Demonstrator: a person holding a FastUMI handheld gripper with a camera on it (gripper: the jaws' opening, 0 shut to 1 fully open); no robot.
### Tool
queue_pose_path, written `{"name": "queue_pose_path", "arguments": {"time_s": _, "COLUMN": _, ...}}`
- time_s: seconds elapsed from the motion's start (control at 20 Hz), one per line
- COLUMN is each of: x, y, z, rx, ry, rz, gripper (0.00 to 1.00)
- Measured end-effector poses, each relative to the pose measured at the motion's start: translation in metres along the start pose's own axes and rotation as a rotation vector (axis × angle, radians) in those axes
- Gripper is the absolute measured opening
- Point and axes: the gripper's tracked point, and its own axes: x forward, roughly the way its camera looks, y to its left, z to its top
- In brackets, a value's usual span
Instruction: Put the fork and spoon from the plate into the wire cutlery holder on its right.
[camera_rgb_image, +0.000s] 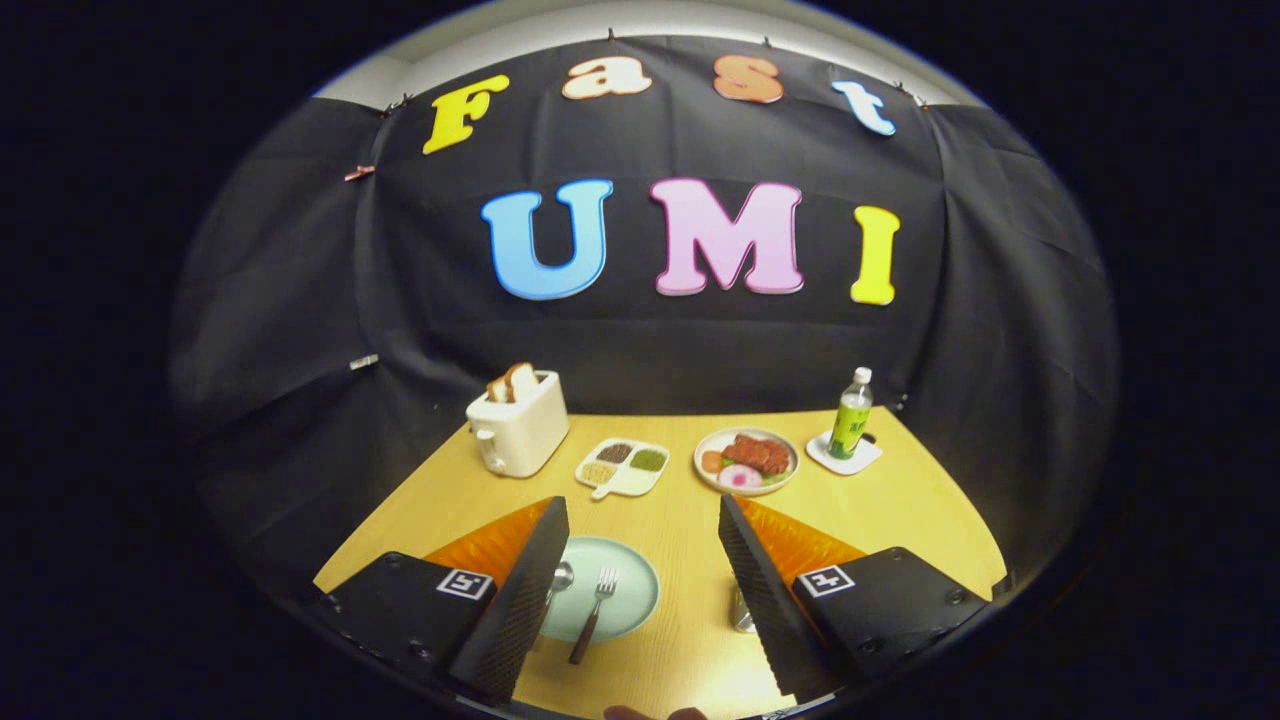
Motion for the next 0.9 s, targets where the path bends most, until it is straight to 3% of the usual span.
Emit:
{"name": "queue_pose_path", "arguments": {"time_s": 0.15, "x": 0.016, "y": 0.002, "z": -0.039, "rx": -0.026, "ry": 0.108, "rz": -0.003, "gripper": 0.95}}
{"name": "queue_pose_path", "arguments": {"time_s": 0.4, "x": 0.037, "y": 0.030, "z": -0.112, "rx": -0.026, "ry": 0.340, "rz": 0.072, "gripper": 0.95}}
{"name": "queue_pose_path", "arguments": {"time_s": 0.9, "x": 0.090, "y": 0.044, "z": -0.182, "rx": -0.101, "ry": 0.555, "rz": 0.053, "gripper": 0.95}}
